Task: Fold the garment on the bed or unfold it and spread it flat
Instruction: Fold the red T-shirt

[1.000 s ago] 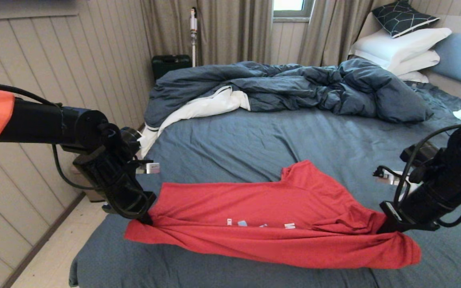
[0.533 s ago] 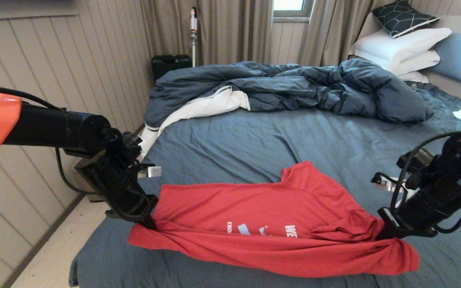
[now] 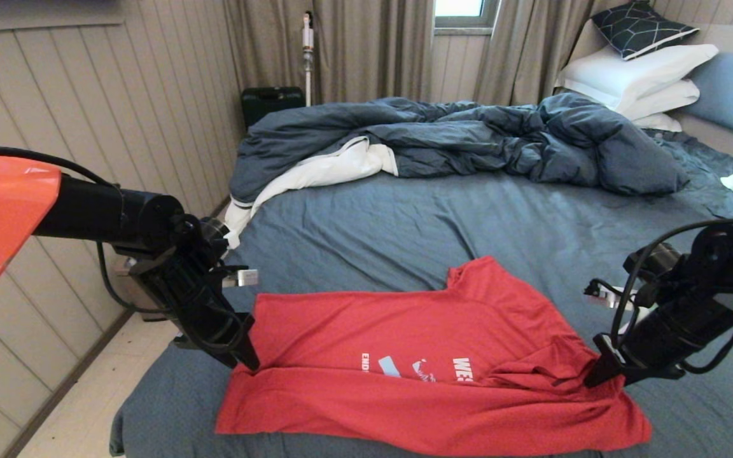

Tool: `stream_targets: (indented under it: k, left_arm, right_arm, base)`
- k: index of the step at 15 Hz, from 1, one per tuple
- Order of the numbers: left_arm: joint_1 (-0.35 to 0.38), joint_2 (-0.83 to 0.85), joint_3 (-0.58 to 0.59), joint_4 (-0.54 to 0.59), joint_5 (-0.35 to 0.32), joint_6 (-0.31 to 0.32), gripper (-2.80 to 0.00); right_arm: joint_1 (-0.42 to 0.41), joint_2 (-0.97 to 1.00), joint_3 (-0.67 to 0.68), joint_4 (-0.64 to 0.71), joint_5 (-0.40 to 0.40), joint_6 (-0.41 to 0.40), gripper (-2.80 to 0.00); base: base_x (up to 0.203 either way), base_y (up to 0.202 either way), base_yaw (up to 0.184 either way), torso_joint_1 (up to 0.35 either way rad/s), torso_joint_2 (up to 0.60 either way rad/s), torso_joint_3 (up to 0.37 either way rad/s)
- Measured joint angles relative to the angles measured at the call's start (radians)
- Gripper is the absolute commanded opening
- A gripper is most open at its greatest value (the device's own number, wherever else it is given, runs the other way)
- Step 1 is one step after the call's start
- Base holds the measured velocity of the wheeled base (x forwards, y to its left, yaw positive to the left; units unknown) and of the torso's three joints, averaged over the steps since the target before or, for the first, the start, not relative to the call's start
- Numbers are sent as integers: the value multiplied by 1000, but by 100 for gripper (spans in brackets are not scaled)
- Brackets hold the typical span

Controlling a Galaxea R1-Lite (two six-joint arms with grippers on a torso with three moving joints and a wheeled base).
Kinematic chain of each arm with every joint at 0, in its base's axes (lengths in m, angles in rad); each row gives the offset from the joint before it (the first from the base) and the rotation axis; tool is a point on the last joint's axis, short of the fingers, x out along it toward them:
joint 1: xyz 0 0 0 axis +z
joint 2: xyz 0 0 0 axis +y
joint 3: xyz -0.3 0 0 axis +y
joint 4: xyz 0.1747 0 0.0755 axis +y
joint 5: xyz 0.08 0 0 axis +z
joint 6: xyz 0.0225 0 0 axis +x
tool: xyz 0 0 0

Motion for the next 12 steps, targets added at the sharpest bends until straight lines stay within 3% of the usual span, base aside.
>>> stream_targets:
  k: [6, 11, 12]
  left_arm:
    - [30, -37, -37, -27, -3, -4, 0]
    - [64, -62, -50, -183, 14, -59, 0]
    - [72, -60, -50, -212, 27, -79, -280]
  right_arm:
    - [-33, -39, -36, 1, 5, 4, 0]
    - [-53, -54, -131, 3, 8, 35, 0]
    - [-53, -54, -150, 1, 9, 48, -280]
  base:
    - [0, 0, 0, 0, 0, 0]
    - [0, 0, 0, 0, 0, 0]
    - [0, 0, 0, 0, 0, 0]
